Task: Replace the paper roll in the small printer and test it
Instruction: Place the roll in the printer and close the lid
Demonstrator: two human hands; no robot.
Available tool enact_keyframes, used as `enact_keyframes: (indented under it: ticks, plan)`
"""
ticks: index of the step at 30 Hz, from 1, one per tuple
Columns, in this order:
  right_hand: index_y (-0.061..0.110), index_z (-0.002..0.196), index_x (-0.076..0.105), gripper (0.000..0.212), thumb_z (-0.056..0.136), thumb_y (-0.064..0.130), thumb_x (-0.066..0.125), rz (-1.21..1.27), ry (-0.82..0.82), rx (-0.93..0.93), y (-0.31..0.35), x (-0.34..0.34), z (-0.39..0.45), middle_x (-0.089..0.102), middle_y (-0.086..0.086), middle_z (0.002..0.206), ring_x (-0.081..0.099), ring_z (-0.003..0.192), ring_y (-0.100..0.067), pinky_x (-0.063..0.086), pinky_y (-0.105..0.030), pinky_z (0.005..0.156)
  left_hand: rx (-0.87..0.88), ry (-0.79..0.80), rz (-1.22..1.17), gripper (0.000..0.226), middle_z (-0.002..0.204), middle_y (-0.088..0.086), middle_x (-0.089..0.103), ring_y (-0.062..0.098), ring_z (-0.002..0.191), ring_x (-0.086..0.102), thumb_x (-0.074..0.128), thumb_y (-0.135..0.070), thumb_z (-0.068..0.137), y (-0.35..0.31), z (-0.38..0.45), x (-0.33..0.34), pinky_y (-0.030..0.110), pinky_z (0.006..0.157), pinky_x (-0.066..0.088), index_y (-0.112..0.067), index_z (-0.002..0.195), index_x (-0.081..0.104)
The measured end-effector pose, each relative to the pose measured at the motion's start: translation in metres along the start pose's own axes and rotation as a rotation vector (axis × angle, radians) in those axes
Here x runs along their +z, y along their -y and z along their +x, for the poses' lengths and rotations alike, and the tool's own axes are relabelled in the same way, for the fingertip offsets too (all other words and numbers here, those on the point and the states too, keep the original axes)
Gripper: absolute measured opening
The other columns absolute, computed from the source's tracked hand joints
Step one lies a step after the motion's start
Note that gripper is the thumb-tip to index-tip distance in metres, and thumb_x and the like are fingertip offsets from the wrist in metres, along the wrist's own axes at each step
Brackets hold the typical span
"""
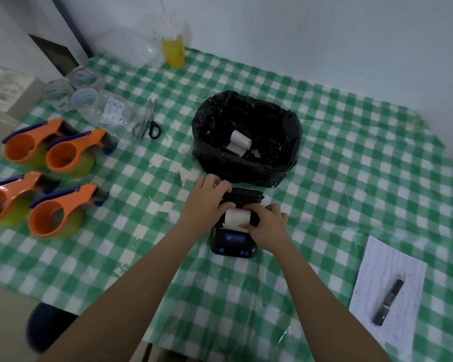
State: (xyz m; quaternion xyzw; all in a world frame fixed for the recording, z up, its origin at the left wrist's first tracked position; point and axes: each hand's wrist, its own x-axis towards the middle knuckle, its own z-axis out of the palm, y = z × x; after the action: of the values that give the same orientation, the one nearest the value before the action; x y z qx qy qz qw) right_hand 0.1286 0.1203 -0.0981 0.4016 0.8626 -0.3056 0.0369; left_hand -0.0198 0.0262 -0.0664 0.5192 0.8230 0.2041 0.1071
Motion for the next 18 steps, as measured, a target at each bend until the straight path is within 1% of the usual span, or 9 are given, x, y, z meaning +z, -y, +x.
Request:
enact_keyframes:
  ticks: [2,5,7,9,11,13,15,16,18]
  plan:
    - [0.034,0.120,0.056,0.043,0.079,0.032,0.065,-0.014,0.012,0.005,0.001,-0.001,0.003,0.060,-0.003,0.108,0.038,0.114,-0.024,0.023,-0.035,0.084,-0.008,0.025,0.025,0.037,0.111,0.014,0.052,0.032,0.101,0.047,0.070,-0.030,0.077,0.001,0.005,0.003,0.041,0.086,0.046,-0.013,0.107,0.055]
    - [0.034,0.118,0.058,0.039,0.079,0.031,0.065,-0.009,-0.012,-0.012,-0.001,0.001,0.003,0.062,0.000,0.112,0.037,0.113,-0.024,0.016,-0.031,0.078,-0.098,0.141,-0.005,0.054,0.126,0.011,0.046,0.031,0.117,0.040,0.068,-0.034,0.079,0.005,0.010,0.008,0.041,0.100,0.039,-0.017,0.125,0.046]
    - [0.034,0.123,0.054,0.040,0.083,0.032,0.062,-0.029,0.006,-0.050,-0.004,0.002,0.001,0.061,0.005,0.121,0.035,0.114,-0.024,0.017,-0.032,0.080,-0.131,0.196,-0.044,0.051,0.128,0.009,0.048,0.030,0.119,0.040,0.065,-0.032,0.081,0.007,0.012,0.011,0.042,0.098,0.042,-0.018,0.127,0.045]
    - [0.033,0.127,0.051,0.040,0.088,0.035,0.057,-0.042,0.029,-0.088,-0.006,0.002,-0.002,0.057,0.010,0.129,0.032,0.117,-0.025,0.022,-0.035,0.087,-0.150,0.213,-0.104,0.045,0.127,0.010,0.049,0.029,0.117,0.043,0.061,-0.026,0.085,0.007,0.011,0.012,0.041,0.094,0.045,-0.017,0.127,0.046]
    - [0.032,0.127,0.052,0.039,0.090,0.044,0.049,-0.029,0.010,-0.110,-0.006,0.002,-0.005,0.057,0.011,0.130,0.034,0.117,-0.026,0.026,-0.037,0.092,-0.158,0.218,-0.142,0.044,0.128,0.012,0.049,0.031,0.116,0.044,0.059,-0.025,0.087,0.007,0.010,0.013,0.040,0.094,0.043,-0.016,0.128,0.046]
    - [0.029,0.120,0.060,0.043,0.087,0.050,0.041,0.009,-0.067,-0.112,-0.006,0.006,-0.007,0.060,0.004,0.124,0.040,0.112,-0.030,0.034,-0.041,0.092,-0.162,0.226,-0.156,0.046,0.129,0.012,0.048,0.031,0.118,0.044,0.057,-0.029,0.089,0.007,0.011,0.014,0.040,0.096,0.042,-0.015,0.131,0.045]
    - [0.024,0.111,0.068,0.035,0.086,0.042,0.052,0.046,-0.154,-0.074,-0.008,0.012,-0.006,0.060,-0.007,0.115,0.045,0.106,-0.034,0.041,-0.045,0.091,-0.168,0.249,-0.156,0.049,0.131,0.013,0.047,0.031,0.120,0.042,0.053,-0.035,0.090,0.006,0.012,0.013,0.040,0.100,0.040,-0.016,0.134,0.043]
    - [0.022,0.109,0.070,0.028,0.086,0.035,0.059,0.056,-0.179,-0.050,-0.009,0.014,-0.004,0.059,-0.010,0.113,0.045,0.105,-0.035,0.042,-0.045,0.091,-0.172,0.258,-0.158,0.049,0.132,0.013,0.046,0.032,0.122,0.041,0.050,-0.037,0.091,0.006,0.013,0.012,0.040,0.101,0.039,-0.016,0.135,0.042]
    - [0.021,0.106,0.071,0.025,0.082,0.028,0.068,0.078,-0.197,-0.022,-0.010,0.017,-0.002,0.059,-0.011,0.110,0.044,0.104,-0.034,0.039,-0.042,0.092,-0.179,0.267,-0.173,0.047,0.133,0.014,0.046,0.032,0.123,0.041,0.045,-0.036,0.094,0.006,0.014,0.012,0.041,0.102,0.038,-0.015,0.136,0.042]
